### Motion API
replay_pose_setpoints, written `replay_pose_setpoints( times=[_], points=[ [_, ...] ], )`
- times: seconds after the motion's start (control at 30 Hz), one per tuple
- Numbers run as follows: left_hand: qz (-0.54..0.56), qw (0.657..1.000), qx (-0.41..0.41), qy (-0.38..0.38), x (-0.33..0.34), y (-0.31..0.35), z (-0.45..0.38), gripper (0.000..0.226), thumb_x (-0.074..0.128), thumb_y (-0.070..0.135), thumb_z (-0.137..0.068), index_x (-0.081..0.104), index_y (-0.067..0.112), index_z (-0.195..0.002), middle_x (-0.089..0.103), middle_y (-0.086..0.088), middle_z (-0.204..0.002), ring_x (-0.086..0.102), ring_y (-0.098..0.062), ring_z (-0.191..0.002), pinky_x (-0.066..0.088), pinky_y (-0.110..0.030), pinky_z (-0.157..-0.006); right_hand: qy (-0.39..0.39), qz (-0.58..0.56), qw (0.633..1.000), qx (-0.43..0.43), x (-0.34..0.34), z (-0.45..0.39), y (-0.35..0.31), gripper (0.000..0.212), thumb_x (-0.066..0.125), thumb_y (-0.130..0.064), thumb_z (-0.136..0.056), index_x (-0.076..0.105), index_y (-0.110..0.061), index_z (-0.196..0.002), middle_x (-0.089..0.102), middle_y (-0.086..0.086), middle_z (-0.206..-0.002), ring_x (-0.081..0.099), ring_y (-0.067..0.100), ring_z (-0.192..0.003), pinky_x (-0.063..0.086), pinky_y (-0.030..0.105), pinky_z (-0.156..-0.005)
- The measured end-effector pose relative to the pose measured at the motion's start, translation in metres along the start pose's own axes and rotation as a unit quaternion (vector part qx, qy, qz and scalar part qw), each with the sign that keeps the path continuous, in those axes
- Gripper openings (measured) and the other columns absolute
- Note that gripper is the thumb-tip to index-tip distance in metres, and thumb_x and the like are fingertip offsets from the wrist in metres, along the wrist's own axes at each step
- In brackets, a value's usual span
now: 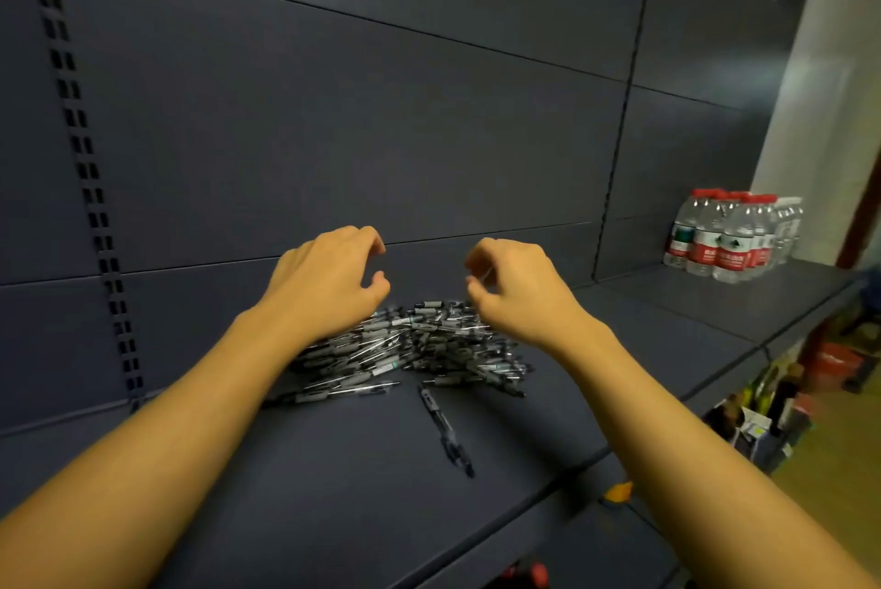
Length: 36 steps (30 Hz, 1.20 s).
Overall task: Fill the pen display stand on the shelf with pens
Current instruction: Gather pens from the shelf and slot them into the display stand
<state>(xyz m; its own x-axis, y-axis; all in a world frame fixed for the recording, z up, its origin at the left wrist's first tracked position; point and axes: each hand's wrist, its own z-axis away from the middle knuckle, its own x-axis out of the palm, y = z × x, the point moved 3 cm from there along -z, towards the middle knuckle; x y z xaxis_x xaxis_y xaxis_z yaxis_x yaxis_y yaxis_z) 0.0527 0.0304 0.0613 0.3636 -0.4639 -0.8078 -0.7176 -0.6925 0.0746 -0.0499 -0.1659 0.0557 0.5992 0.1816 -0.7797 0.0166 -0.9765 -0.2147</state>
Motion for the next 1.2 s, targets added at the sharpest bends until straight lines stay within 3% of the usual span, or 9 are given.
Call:
replay_pose_setpoints(
  times=[0.4, 0.57, 0.83, 0.9, 1.0, 1.1, 1.2],
  points=[
    [-0.050, 0.991, -0.127, -0.015, 0.055, 0.053, -0.011, 0.035, 0.054, 0.042, -0.094, 0.055, 0.026, -0.125, 0.060, 0.009, -0.121, 0.060, -0.016, -0.104, 0.049, -0.036, -0.082, -0.042, -0.107, 0.989, -0.088, 0.048, -0.042, 0.105, 0.020, 0.060, -0.026, -0.093, 0.065, -0.018, -0.111, 0.067, -0.003, -0.101, 0.063, 0.018, -0.092, 0.055, 0.039, -0.084],
    [-0.067, 0.994, -0.080, -0.041, 0.086, 0.077, -0.004, 0.035, 0.053, 0.047, -0.090, 0.055, 0.028, -0.119, 0.059, 0.010, -0.115, 0.058, -0.014, -0.104, 0.049, -0.032, -0.080, -0.054, -0.143, 0.985, -0.081, 0.072, -0.039, 0.124, 0.020, 0.060, -0.022, -0.093, 0.065, -0.017, -0.111, 0.067, -0.003, -0.101, 0.063, 0.017, -0.093, 0.055, 0.040, -0.085],
    [-0.156, 0.977, 0.041, -0.138, 0.109, 0.103, -0.008, 0.063, 0.047, 0.059, -0.077, 0.052, 0.021, -0.127, 0.056, 0.005, -0.119, 0.053, -0.019, -0.107, 0.044, -0.036, -0.092, -0.027, -0.177, 0.982, -0.055, 0.092, -0.034, 0.145, 0.019, 0.061, -0.018, -0.090, 0.067, -0.017, -0.108, 0.066, -0.004, -0.097, 0.061, 0.014, -0.087, 0.053, 0.034, -0.083],
    [-0.160, 0.966, 0.051, -0.195, 0.115, 0.106, -0.012, 0.083, 0.050, 0.063, -0.071, 0.044, 0.020, -0.141, 0.048, 0.003, -0.139, 0.047, -0.021, -0.122, 0.040, -0.037, -0.103, -0.014, -0.182, 0.982, -0.045, 0.093, -0.033, 0.150, 0.018, 0.061, -0.016, -0.090, 0.067, -0.017, -0.107, 0.065, -0.006, -0.094, 0.060, 0.012, -0.084, 0.052, 0.032, -0.082],
    [-0.162, 0.943, 0.037, -0.289, 0.126, 0.107, -0.022, 0.110, 0.063, 0.066, -0.069, 0.020, 0.017, -0.158, 0.024, -0.001, -0.160, 0.026, -0.023, -0.144, 0.020, -0.037, -0.123, 0.000, -0.191, 0.981, -0.033, 0.097, -0.031, 0.154, 0.015, 0.061, -0.014, -0.088, 0.067, -0.019, -0.101, 0.065, -0.007, -0.089, 0.060, 0.011, -0.080, 0.052, 0.032, -0.079],
    [-0.147, 0.927, 0.020, -0.345, 0.137, 0.110, -0.028, 0.116, 0.072, 0.059, -0.073, 0.008, 0.017, -0.160, 0.014, 0.001, -0.164, 0.013, -0.023, -0.150, 0.004, -0.034, -0.123, 0.007, -0.200, 0.980, -0.023, 0.100, -0.031, 0.156, 0.013, 0.060, -0.014, -0.087, 0.065, -0.020, -0.097, 0.064, -0.007, -0.087, 0.060, 0.011, -0.078, 0.053, 0.035, -0.077],
    [-0.147, 0.926, 0.018, -0.346, 0.149, 0.109, -0.030, 0.111, 0.070, 0.057, -0.075, 0.010, 0.016, -0.160, 0.018, -0.002, -0.161, 0.015, -0.024, -0.149, 0.004, -0.037, -0.124, 0.017, -0.201, 0.979, -0.024, 0.100, -0.032, 0.158, 0.014, 0.060, -0.015, -0.087, 0.065, -0.021, -0.098, 0.063, -0.008, -0.088, 0.060, 0.012, -0.077, 0.054, 0.037, -0.074]
  ],
)
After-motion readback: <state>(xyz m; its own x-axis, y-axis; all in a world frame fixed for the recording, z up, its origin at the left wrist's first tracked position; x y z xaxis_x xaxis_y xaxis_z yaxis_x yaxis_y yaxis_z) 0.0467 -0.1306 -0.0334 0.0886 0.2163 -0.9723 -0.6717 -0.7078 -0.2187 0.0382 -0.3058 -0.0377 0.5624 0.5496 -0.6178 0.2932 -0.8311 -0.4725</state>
